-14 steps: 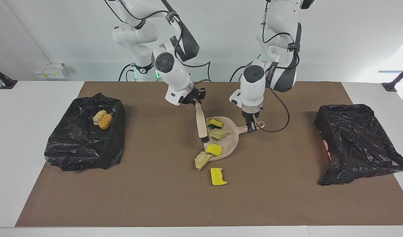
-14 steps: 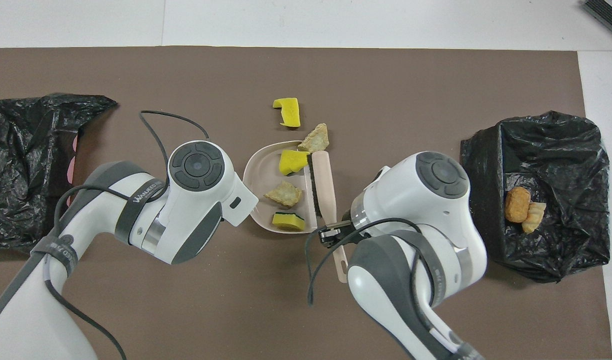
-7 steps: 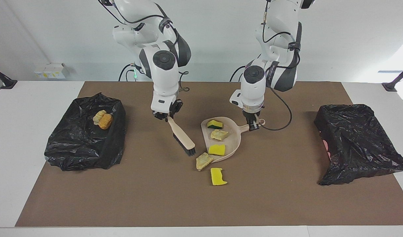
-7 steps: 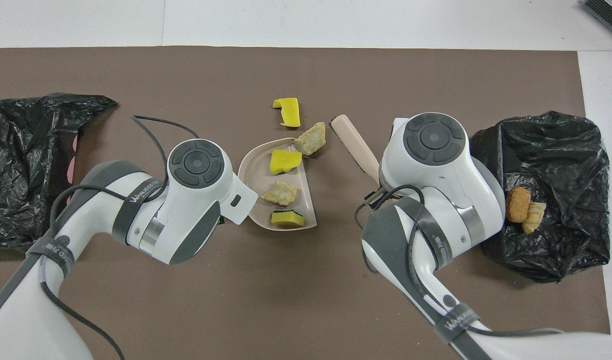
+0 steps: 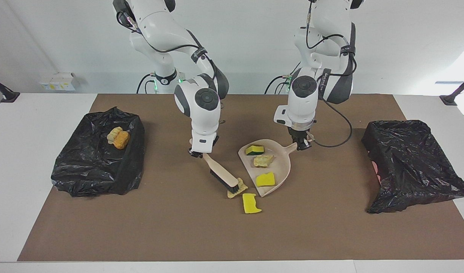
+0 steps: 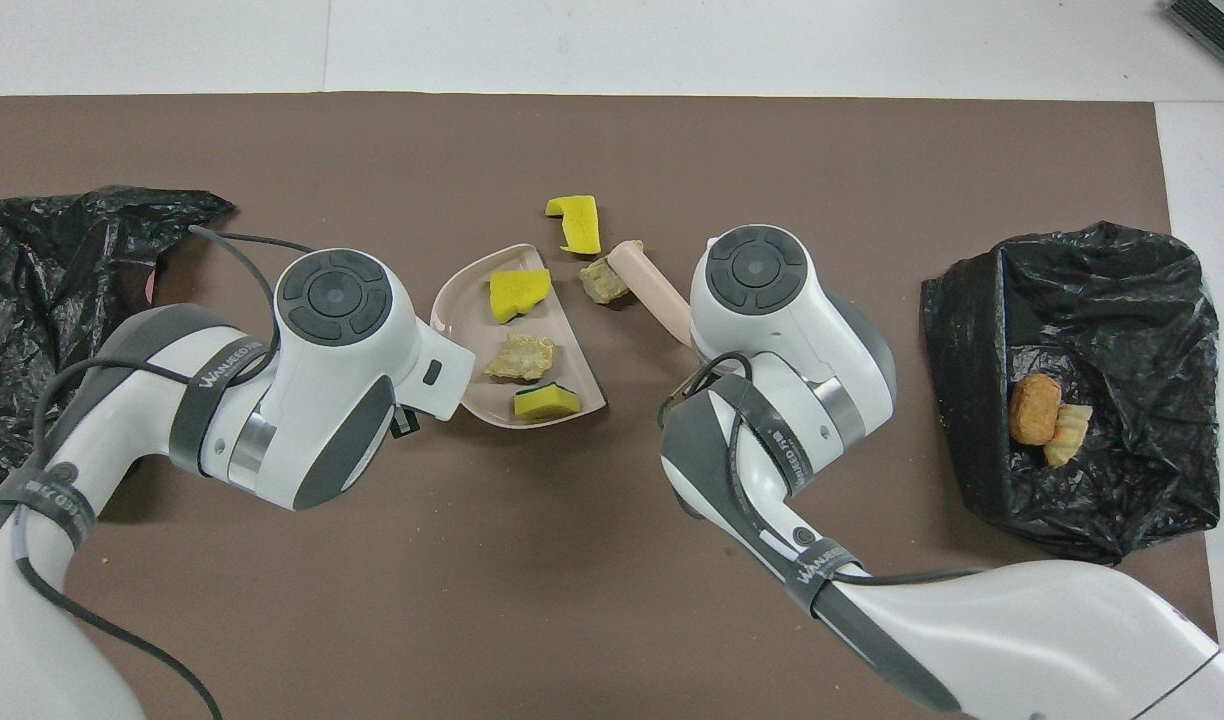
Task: Sweep and dump trash in bin
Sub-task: 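Sweep the remaining yellow scrap toward the dustpan with the right gripper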
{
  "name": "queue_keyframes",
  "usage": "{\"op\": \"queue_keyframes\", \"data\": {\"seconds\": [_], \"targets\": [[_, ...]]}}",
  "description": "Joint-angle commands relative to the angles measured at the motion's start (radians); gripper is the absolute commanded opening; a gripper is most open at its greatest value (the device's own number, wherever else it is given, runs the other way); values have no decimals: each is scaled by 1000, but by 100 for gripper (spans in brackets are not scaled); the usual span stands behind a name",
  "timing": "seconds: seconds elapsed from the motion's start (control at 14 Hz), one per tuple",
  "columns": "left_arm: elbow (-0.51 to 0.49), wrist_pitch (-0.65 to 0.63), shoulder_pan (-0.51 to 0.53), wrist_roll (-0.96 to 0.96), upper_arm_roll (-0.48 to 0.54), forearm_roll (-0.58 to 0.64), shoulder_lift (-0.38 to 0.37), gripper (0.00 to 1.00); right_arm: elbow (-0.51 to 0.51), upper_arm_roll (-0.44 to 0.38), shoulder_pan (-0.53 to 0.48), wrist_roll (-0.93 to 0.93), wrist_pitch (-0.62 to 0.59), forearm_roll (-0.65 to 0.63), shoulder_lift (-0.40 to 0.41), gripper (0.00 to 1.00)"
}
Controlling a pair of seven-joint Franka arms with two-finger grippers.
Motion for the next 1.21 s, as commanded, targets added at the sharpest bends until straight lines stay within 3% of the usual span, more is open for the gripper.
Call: {"op": "queue_keyframes", "data": {"seconds": [0.0,0.29,0.64,0.86,0.93,1.14], "targets": [[8,0,22,-62,-6,15,-3,0,-4,27,13,-20,-27,119,-5,0],[-42,68,12,-53,-9,17,-10,0,-2,86,16,-51,-124,335,-25,0],[-71,136,12,71,-13,14,-15,0,21,84,-33,-2,-194,330,-106,0],[-59,131,12,85,-13,14,-9,0,43,84,-59,-3,-152,132,-80,0],[-59,131,9,116,-16,14,-9,0,94,83,-64,-8,-151,68,-51,0],[-59,127,-20,169,-18,14,-14,0,255,86,-56,-28,-148,-127,99,0]]}}
